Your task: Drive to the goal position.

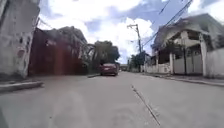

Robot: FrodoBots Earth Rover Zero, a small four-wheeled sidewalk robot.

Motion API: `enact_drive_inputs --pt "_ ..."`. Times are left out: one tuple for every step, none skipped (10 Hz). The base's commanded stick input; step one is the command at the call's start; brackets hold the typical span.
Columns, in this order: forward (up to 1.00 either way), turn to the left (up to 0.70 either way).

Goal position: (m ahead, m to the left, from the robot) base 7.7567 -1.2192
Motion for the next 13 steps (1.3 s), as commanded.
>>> enact_drive_inputs --pt "0.7 -0.35" --pt "0.7 -0.35" --pt "0.7 -0.35" --pt "0.7 -0.35" --pt "0.7 -0.35" --pt "0.7 -0.35" --pt "0.7 -0.35" --pt "0.7 -0.35" --pt "0.7 -0.35" --pt "0.7 -0.35" --pt "0.7 -0.27" --pt "0.7 -0.14" --pt "0.7 -0.01"
